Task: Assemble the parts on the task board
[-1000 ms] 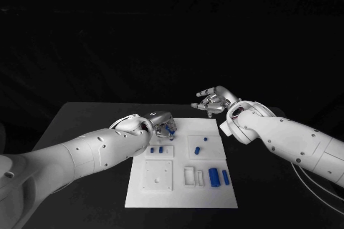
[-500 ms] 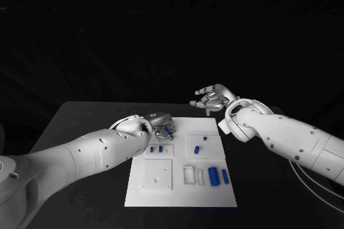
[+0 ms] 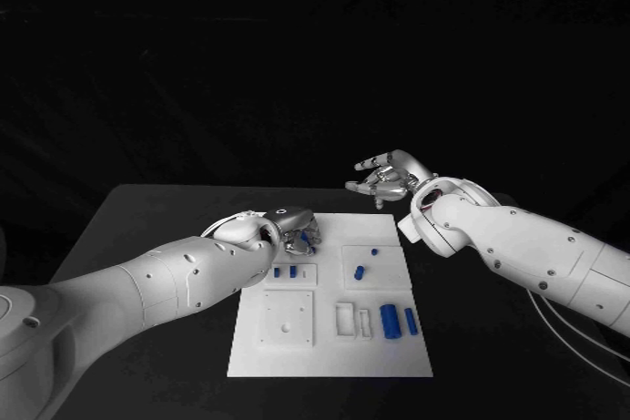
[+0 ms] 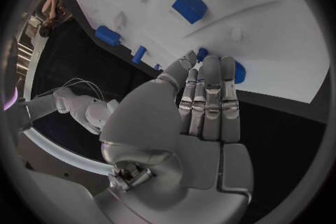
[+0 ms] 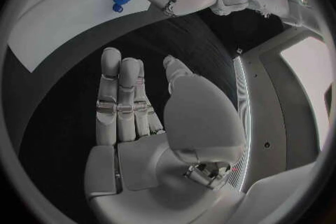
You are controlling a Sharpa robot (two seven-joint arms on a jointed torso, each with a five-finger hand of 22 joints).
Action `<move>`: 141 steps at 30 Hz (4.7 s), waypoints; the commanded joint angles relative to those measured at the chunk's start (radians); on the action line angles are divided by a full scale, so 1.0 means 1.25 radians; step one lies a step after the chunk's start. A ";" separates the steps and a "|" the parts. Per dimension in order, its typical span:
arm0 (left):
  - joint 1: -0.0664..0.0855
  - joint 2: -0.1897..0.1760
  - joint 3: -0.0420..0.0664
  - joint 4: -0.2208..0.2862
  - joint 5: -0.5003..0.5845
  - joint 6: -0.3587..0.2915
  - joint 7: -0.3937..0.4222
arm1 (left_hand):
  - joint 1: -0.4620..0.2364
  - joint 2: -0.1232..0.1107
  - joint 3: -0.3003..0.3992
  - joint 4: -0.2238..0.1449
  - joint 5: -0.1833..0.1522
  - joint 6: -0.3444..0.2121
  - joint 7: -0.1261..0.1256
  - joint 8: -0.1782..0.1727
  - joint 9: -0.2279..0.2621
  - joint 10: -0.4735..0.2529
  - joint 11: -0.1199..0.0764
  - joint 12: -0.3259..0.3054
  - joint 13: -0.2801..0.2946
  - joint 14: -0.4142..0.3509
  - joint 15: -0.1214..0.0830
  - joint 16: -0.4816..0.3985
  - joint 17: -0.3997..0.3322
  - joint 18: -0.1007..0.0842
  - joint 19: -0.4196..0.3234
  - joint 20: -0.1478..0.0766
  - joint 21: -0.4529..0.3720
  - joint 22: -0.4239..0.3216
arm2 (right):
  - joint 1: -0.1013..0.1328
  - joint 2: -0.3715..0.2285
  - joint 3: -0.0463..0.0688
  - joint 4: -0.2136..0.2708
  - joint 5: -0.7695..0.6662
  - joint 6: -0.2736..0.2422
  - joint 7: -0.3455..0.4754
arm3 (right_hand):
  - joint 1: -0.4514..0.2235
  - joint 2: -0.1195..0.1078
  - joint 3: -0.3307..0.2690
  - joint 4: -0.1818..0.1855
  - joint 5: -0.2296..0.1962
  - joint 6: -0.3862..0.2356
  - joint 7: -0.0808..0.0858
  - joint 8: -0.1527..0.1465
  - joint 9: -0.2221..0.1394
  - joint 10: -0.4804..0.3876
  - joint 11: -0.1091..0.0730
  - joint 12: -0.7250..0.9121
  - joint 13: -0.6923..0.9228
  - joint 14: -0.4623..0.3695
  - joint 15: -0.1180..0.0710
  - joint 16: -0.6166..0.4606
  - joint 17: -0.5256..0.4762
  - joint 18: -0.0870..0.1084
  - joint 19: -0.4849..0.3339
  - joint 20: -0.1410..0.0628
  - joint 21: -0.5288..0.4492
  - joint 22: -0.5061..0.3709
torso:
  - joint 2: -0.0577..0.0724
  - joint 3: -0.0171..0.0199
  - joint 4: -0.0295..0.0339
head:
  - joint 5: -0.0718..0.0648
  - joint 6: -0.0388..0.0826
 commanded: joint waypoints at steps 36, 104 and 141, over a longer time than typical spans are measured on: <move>-0.020 0.023 0.001 -0.049 -0.014 0.039 0.010 | -0.019 0.008 0.015 0.007 -0.002 0.015 -0.002 -0.004 -0.001 0.018 -0.008 -0.002 -0.001 0.004 -0.005 0.069 0.003 0.011 -0.004 -0.004 0.049 0.018 | 0.006 0.002 0.001 0.009 0.000 0.001 0.005 | -0.002 0.006 0.002 0.000 0.003 0.001 0.000 0.002 0.001 -0.002 -0.001 -0.006 -0.001 0.000 0.001 0.004 -0.006 0.008 0.025 0.004 0.000 -0.002 | -0.002 0.0017 0.0005 | -0.007 -0.012; -0.005 -0.065 0.071 0.089 0.013 -0.030 0.012 | -0.013 0.041 -0.013 0.012 0.004 0.103 -0.020 -0.004 0.000 0.107 -0.037 -0.003 0.000 0.073 -0.025 0.125 0.012 0.008 0.035 -0.024 0.104 0.017 | 0.006 -0.003 0.001 -0.001 -0.001 0.002 0.005 | -0.002 0.006 0.002 0.000 0.003 0.002 0.000 0.002 0.001 -0.002 -0.001 -0.007 -0.001 0.000 0.001 0.005 -0.008 0.008 0.025 0.004 -0.001 -0.003 | -0.003 0.0000 0.0026 | 0.000 -0.011; -0.016 -0.165 0.069 0.136 0.011 0.043 -0.021 | -0.013 0.040 -0.015 0.011 0.001 0.103 -0.020 -0.004 0.000 0.106 -0.037 -0.003 0.000 0.073 -0.024 0.132 0.016 0.008 0.032 -0.023 0.114 0.016 | 0.006 -0.012 0.001 -0.001 -0.001 0.003 0.005 | -0.003 0.006 0.002 -0.001 0.003 0.001 0.000 0.002 0.001 -0.002 -0.001 -0.007 -0.001 -0.002 0.001 0.006 -0.011 0.008 0.024 0.004 -0.002 -0.003 | -0.001 0.0023 0.0005 | 0.013 -0.010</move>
